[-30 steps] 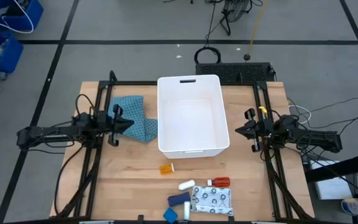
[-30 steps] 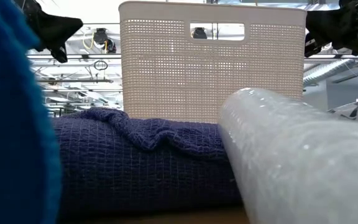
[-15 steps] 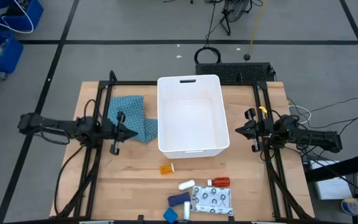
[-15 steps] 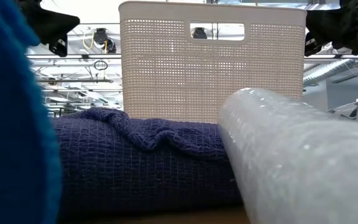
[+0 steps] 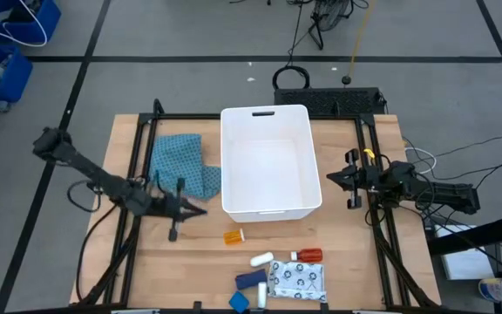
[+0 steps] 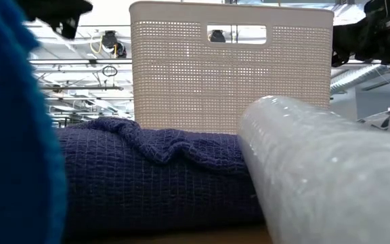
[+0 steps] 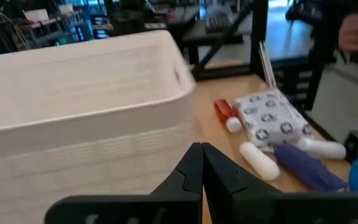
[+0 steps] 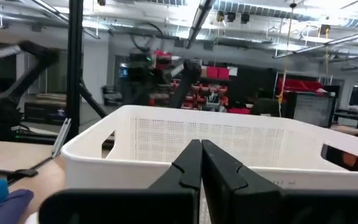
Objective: Pick & place medical supplies in basket/bin
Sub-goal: Put the pill bottle into the white bin
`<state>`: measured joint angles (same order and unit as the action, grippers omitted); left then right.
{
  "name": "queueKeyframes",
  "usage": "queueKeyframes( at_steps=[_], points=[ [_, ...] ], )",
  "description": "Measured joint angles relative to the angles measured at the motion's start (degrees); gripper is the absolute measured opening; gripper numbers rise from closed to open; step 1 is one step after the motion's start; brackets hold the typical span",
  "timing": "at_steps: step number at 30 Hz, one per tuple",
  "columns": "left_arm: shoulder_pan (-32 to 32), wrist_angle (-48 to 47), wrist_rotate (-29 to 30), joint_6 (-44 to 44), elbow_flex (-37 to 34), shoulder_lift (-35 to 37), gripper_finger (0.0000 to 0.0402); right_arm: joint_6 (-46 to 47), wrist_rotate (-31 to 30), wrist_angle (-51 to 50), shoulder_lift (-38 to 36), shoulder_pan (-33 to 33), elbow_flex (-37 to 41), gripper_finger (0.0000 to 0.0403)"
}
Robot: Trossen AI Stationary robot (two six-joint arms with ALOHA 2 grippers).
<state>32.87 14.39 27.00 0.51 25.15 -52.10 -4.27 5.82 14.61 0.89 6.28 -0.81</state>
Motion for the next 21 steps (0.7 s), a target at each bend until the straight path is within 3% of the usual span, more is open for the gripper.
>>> queueKeyframes(
  at_steps=[5,11,16,21],
  points=[
    [6.8,-0.5,7.0,-0.2,9.1,-13.3,0.0001,-1.4,0.2,1.0,0.0,0.0,0.0,0.0],
    [9.3,-12.5,19.3,7.6,18.9,-24.8,0.0029,-2.5,0.2,1.9,0.0,0.0,0.0,0.0],
    [9.2,-16.5,17.1,16.8,22.7,-31.5,0.007,-2.5,0.2,1.8,0.0,0.0,0.0,0.0],
    [9.2,-16.3,16.0,22.8,24.0,-35.5,0.0139,-2.5,0.2,1.3,0.0,0.0,0.0,0.0]
  ],
)
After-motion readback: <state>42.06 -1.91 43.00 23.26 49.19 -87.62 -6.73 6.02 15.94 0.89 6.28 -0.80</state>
